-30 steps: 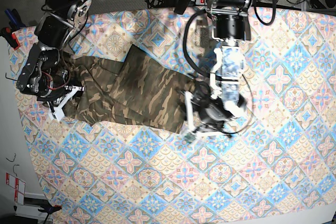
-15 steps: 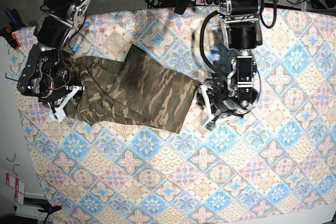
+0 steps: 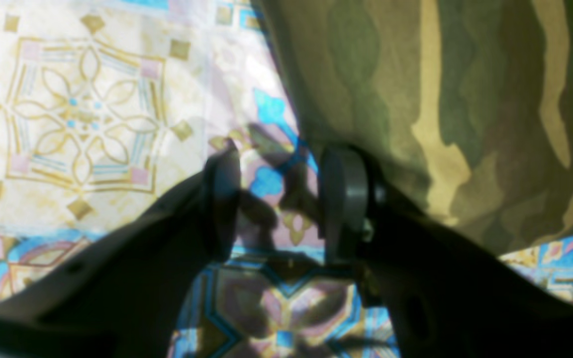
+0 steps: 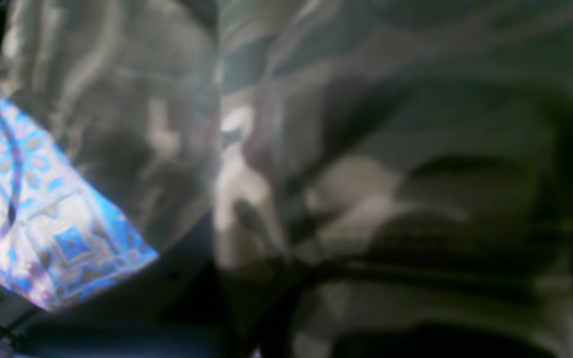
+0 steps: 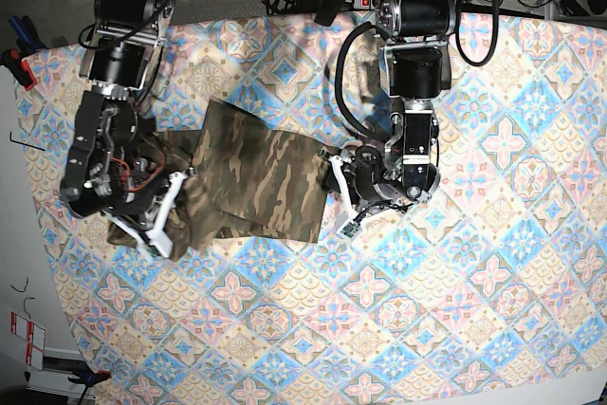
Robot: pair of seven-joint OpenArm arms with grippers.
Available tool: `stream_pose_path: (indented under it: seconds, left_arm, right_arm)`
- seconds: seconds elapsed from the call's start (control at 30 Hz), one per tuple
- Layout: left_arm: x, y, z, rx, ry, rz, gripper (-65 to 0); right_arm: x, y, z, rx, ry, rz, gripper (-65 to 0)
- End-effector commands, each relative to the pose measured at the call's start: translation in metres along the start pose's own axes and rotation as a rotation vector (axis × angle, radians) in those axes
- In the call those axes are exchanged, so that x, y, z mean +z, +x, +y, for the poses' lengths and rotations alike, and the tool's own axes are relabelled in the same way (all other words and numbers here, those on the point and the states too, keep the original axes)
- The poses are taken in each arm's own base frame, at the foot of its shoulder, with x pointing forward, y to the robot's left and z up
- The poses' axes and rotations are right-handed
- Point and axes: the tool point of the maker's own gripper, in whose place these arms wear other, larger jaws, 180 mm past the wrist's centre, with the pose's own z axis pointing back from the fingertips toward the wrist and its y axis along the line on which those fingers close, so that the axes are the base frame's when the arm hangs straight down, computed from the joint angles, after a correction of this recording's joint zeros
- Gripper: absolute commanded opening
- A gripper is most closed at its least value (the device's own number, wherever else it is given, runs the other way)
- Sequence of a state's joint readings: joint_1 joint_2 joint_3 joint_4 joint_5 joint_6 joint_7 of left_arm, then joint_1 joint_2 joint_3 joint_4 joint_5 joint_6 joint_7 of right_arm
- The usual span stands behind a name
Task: Fold the T-shirt properly
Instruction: 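Fold the shirt edge with the left gripper toward the right gripper, then grasp the folded bundle with both grippers and flip it over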
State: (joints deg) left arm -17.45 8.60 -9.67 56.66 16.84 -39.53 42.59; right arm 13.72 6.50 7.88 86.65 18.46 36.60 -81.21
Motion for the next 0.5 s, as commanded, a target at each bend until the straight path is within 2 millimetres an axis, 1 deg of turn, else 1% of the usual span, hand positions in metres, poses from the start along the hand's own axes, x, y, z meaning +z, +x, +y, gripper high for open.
stream_pose_path:
  seconds: [0.0,0.03,0.17,0.27,0.3,0.4,0.47]
  left_arm:
    - [0.001,0.011,-0.001,-0.016,-0.004,-0.013,-39.3]
    - [0.001,0.012,-0.002,-0.013,-0.009,-0.018,-39.3]
    - [-0.002,0.025,-0.024,-0.008,-0.078,-0.065,-39.3]
    - [-0.005,0.022,-0.037,-0.003,-0.114,-0.071,-39.3]
    - [-0.006,0.022,-0.04,-0.006,-0.121,-0.07,-39.3]
    - [-0.008,0.015,-0.047,-0.002,-0.138,-0.061,-39.3]
    - [-0.008,0.014,-0.047,0.004,-0.139,-0.064,-39.3]
  right_arm:
    - [0.007,0.027,0.007,0.044,0.008,-0.073,-64.4]
    - [0.004,0.029,0.015,0.068,0.023,-0.068,-64.4]
    - [-0.006,0.046,0.046,0.167,0.069,-0.058,-64.4]
    - [-0.012,0.056,0.07,0.235,0.104,-0.056,-64.4]
    - [-0.015,0.057,0.077,0.249,0.119,-0.049,-64.4]
    - [-0.041,0.045,0.104,0.249,0.206,0.001,-64.4]
    - [-0.054,0.044,0.113,0.238,0.245,0.007,-64.2]
